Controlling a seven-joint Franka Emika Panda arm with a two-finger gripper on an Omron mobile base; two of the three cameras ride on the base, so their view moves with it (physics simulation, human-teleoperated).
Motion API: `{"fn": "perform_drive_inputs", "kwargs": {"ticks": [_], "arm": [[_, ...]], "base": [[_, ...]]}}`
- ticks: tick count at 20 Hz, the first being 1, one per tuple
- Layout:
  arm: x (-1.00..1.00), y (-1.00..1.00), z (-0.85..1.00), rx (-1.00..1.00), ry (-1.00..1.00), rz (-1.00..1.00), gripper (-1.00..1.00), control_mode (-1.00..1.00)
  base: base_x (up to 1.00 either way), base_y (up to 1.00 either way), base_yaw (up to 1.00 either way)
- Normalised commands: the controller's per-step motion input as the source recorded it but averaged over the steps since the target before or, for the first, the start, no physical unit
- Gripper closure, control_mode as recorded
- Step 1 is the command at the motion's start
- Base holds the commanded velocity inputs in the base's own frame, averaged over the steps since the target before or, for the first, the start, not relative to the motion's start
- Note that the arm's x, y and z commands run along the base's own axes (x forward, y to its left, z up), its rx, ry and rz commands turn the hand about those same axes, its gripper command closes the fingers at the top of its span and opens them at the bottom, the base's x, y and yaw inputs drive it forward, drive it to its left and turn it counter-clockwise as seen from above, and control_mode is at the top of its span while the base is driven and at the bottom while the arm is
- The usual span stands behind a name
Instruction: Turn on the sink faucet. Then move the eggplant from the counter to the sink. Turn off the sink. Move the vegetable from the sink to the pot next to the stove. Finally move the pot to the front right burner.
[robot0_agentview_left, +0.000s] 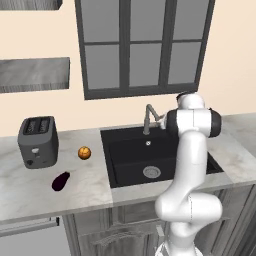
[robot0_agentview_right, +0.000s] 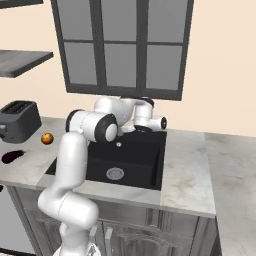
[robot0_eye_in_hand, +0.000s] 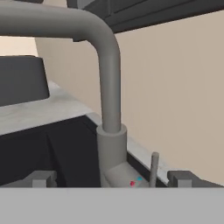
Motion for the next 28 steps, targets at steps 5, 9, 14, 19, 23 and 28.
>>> {"fn": "perform_drive_inputs", "kwargs": {"ticks": [5,9,14,19,23,28], "arm": [[0.05,0.29,-0.07,0.01,0.0,0.0,-1.0,-1.0],[0.19,0.16,-0.03,0.02,0.0,0.0,-1.0,-1.0],[0.23,0.08,-0.03,0.02,0.0,0.02,-1.0,-1.0],[0.36,0.05,-0.05,0.04,0.0,0.03,-1.0,-1.0],[0.18,0.15,-0.12,0.01,0.0,0.04,-1.0,-1.0],[0.02,0.25,-0.25,0.0,0.0,0.04,1.0,-1.0]], "base": [[0.0,0.0,0.0],[0.0,0.0,0.0],[0.0,0.0,0.0],[0.0,0.0,0.0],[0.0,0.0,0.0],[0.0,0.0,0.0]]}}
